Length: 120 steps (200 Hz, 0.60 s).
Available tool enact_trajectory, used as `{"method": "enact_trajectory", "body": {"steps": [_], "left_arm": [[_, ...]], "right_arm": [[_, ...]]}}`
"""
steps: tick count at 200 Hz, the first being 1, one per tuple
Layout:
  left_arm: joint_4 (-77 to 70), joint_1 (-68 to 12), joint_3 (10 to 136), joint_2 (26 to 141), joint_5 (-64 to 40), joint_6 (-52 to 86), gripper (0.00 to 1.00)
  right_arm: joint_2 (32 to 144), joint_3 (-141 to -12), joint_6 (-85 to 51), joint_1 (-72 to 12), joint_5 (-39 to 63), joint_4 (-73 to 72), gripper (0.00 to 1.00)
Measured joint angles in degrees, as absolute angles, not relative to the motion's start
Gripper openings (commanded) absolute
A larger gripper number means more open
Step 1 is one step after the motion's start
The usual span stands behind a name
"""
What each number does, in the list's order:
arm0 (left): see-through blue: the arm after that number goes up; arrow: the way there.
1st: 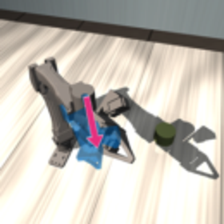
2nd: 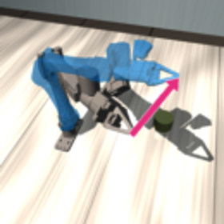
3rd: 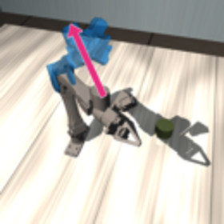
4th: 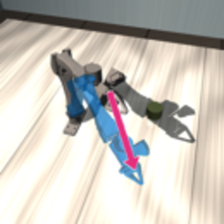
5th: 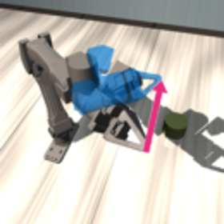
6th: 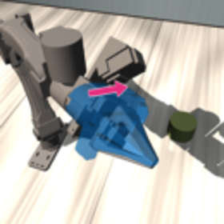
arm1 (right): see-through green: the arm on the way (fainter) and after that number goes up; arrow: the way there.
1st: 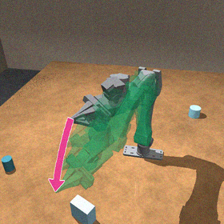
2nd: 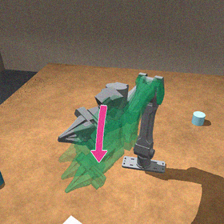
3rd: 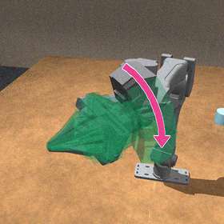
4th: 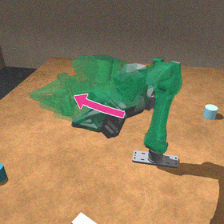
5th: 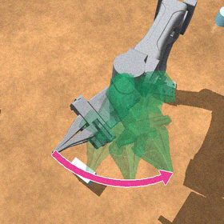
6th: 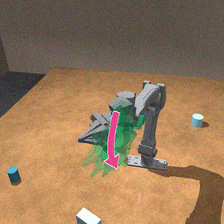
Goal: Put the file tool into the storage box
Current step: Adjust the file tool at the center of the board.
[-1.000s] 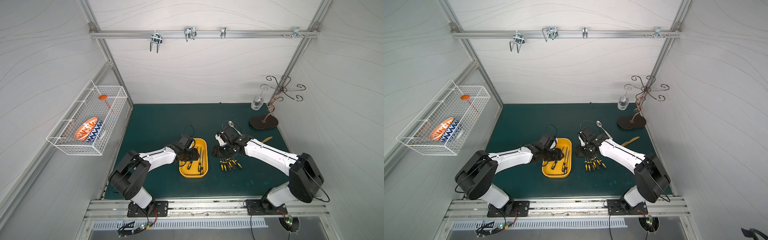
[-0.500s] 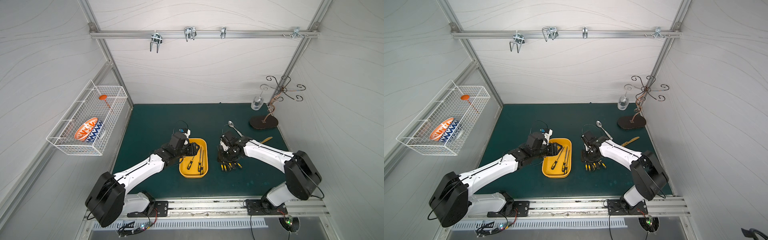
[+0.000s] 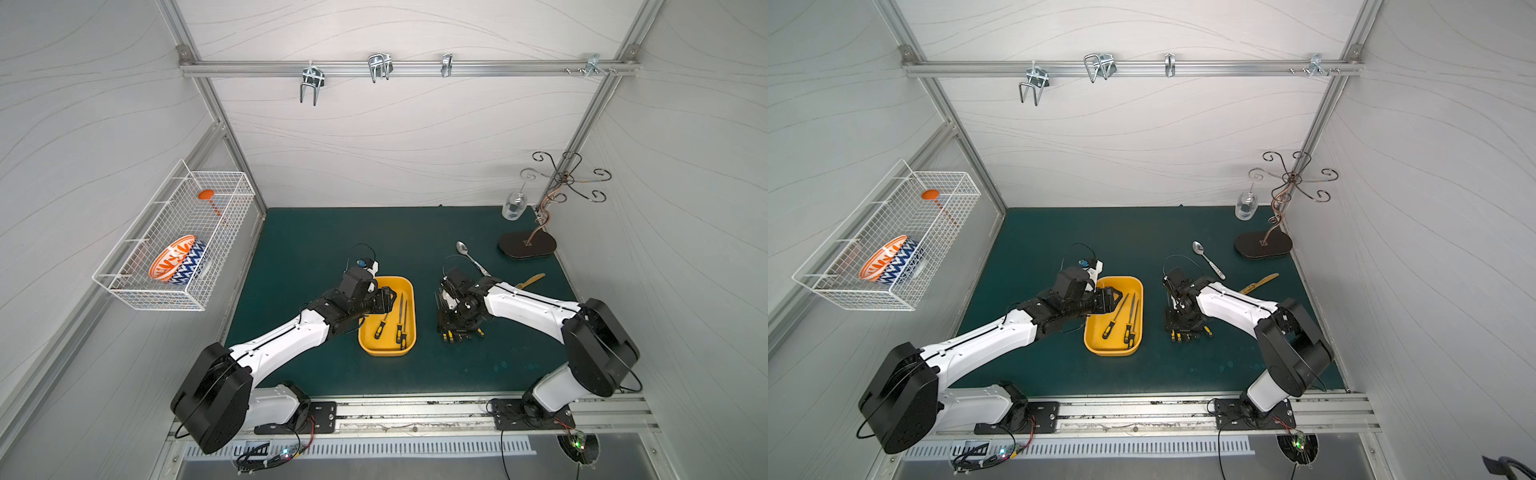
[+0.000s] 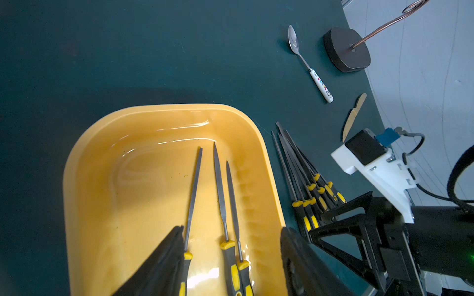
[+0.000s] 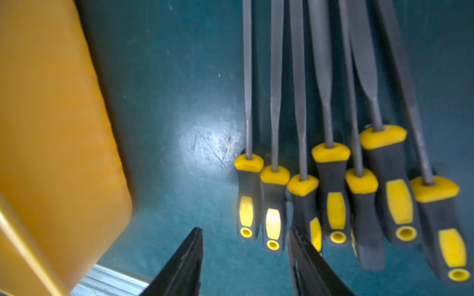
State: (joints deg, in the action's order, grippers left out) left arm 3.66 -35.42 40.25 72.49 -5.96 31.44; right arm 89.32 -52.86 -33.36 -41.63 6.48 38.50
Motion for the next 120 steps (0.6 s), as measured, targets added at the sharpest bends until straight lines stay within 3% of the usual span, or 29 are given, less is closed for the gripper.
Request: {"method": "enact_trajectory", "body": {"steps": [120], "left_arm": [[3.6, -35.4, 40.2, 73.2, -5.1, 31.5, 0.68]], "right_arm": [[89.8, -49.5, -35.7, -44.0, 6.5, 38.4, 0.59]]}}
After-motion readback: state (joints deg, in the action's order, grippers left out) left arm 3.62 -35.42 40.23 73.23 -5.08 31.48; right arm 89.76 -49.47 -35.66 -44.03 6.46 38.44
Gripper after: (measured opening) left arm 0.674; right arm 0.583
